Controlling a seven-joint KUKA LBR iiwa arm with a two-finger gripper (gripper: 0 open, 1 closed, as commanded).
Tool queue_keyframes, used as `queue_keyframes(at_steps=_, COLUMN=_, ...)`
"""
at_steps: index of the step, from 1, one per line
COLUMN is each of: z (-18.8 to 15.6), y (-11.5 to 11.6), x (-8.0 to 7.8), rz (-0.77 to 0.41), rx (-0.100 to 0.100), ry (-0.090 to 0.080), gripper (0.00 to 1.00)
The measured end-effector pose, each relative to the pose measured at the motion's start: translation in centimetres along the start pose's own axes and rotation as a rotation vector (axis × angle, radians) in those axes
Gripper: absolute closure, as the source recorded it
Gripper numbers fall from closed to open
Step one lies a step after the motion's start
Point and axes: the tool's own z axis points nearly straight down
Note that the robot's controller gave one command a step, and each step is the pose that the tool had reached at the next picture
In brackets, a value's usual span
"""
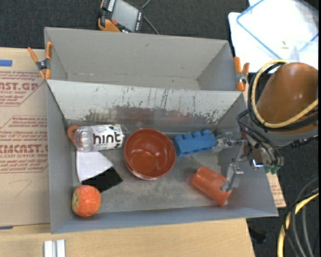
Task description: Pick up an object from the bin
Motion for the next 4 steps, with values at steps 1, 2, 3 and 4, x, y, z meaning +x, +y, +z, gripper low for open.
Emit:
queue_keyframes(at_steps=1, z=0.0, y=0.0, x=0.0, rz=0.0, rx=0.0, ry=0.0, gripper=0.0)
queue_keyframes(at_steps=2, z=10.5, y=-1.6, x=-1.5, rz=-0.112, rx=0.002, ry=-0.005, gripper=0.0)
queue_keyframes(at_steps=3, z=11.7, y=3.1, x=-2.2, rz=-0.01, rx=0.001, ry=-0.013, gripper=1.0)
queue_keyframes(at_steps=4, z=11.7, y=3.1, x=-2.2, rz=-0.01, rx=0.002, ry=-0.013, gripper=1.0)
